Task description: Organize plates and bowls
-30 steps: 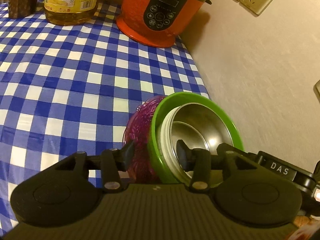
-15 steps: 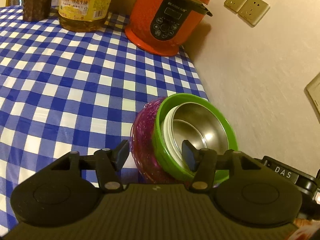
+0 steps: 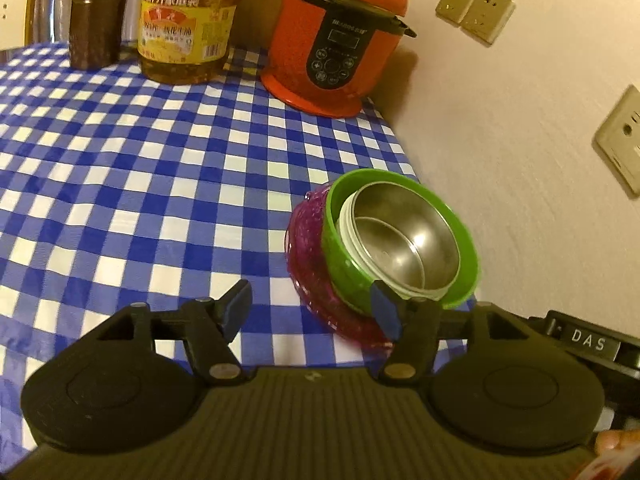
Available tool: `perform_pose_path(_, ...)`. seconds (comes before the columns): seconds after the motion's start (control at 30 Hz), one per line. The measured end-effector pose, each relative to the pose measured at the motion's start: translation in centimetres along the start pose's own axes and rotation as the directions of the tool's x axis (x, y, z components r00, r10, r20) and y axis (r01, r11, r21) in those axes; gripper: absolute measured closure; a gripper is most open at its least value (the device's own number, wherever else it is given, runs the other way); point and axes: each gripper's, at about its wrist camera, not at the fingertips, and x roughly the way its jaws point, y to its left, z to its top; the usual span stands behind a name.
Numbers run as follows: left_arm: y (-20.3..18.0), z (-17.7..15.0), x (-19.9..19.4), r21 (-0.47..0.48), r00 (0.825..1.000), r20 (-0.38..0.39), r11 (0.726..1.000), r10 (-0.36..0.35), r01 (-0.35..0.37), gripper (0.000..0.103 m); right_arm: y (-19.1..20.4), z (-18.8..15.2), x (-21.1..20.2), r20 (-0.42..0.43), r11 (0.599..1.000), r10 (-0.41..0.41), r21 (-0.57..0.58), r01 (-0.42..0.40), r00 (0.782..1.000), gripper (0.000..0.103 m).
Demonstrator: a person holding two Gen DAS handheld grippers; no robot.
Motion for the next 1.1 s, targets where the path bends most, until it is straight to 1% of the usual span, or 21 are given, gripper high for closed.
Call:
perform_pose_path(0.2, -0.2, -1.4, -1.9, 0.016, 1.0, 0.012, 1.0, 0.01, -0.01, 0.035, 0.4, -1.6, -1.5, 0.009, 0.998, -0.037, -0.051, 0.037, 0.999, 0.053)
perform_pose_path(0.3, -0.3, -2.0, -2.9, 0.02, 1.0, 0.01, 1.0, 0.016, -0.017, 0.031, 0.6, -2.5, -2.4, 0.012, 0.997, -0.033, -0.067, 0.034, 0.999, 0.053)
perform_pose_path(0.33, -0.4, -2.2, -3.3, 0.027, 1.0, 0.013, 0.999, 0.023, -0.023, 0.028, 0.7, -2.8, -2.9, 0.016, 0.997, -0.03, -0.073, 0.031, 0.999, 0.053)
perform_pose_path(0.37, -0.4, -2.5, -3.7, 0.032, 0.999, 0.017, 0.999, 0.027, -0.028, 0.023, 0.9, -3.0, -3.3, 0.02, 0.996, -0.03, -0.08, 0.032, 0.999, 0.053)
perform_pose_path(0.4, -0.5, -2.7, -4.1, 0.037, 0.999, 0.023, 0.999, 0.034, -0.034, 0.021, 1.0, -3.2, -3.7, 0.023, 0.995, -0.033, -0.09, 0.035, 0.999, 0.053)
perform_pose_path(0.6, -0.9, -4.0, -6.4, 0.043, 0.999, 0.034, 0.999, 0.013, -0.014, 0.021, 2.0, -4.7, -6.0, 0.039, 0.988, -0.054, -0.146, 0.059, 0.998, 0.053)
perform_pose_path(0.8, -1.2, -5.3, -8.5, 0.065, 0.999, 0.025, 0.998, 0.025, -0.026, 0.018, 3.1, -6.2, -7.9, 0.06, 0.972, -0.064, -0.222, 0.076, 0.996, 0.053)
perform_pose_path(0.87, -1.3, -5.7, -9.3, 0.082, 0.999, 0.028, 0.996, 0.039, -0.042, 0.016, 3.4, -6.6, -8.6, 0.072, 0.966, -0.071, -0.245, 0.087, 0.995, 0.053)
perform_pose_path(0.97, -1.4, -6.2, -10.3, 0.095, 0.998, 0.027, 0.993, 0.061, -0.063, 0.016, 3.8, -7.4, -9.6, 0.076, 0.961, -0.071, -0.261, 0.088, 0.995, 0.053)
perform_pose_path(1.1, -1.6, -7.1, -11.8, 0.1, 0.997, 0.025, 0.992, 0.068, -0.071, 0.016, 4.2, -8.3, -10.8, 0.078, 0.957, -0.065, -0.279, 0.084, 0.995, 0.053)
